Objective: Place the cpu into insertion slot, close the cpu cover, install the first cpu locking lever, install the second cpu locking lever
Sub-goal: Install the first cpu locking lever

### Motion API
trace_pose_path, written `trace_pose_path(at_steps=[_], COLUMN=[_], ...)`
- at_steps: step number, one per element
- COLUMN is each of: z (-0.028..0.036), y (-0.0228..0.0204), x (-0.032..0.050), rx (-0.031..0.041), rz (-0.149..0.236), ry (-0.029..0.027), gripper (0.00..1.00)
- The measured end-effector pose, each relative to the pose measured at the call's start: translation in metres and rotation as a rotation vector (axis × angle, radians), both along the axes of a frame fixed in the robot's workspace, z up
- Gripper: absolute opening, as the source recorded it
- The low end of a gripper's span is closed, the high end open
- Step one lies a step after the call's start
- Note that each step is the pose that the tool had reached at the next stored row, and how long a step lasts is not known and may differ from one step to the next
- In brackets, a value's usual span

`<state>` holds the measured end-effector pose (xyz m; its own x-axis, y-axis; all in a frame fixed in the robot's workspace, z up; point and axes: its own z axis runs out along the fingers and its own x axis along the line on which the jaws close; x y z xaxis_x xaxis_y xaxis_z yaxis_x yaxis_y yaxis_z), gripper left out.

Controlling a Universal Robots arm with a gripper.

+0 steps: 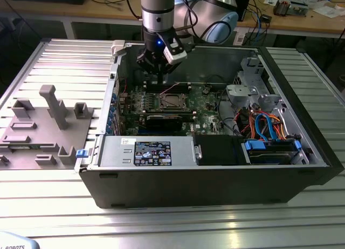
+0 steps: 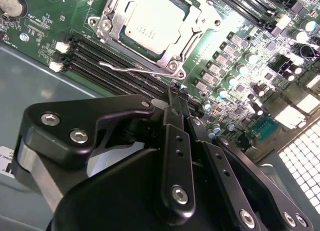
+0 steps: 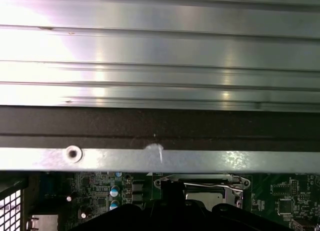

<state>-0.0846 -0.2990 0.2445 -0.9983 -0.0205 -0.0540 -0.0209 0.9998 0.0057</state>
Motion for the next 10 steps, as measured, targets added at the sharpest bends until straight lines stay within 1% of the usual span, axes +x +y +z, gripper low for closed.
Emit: trace_pose_path(at_steps=[10], z=[-0.0048], y=[0.0], x=[0.0], rx=[0.0], rz=[0.0], ry=[0.0], gripper=[0.11])
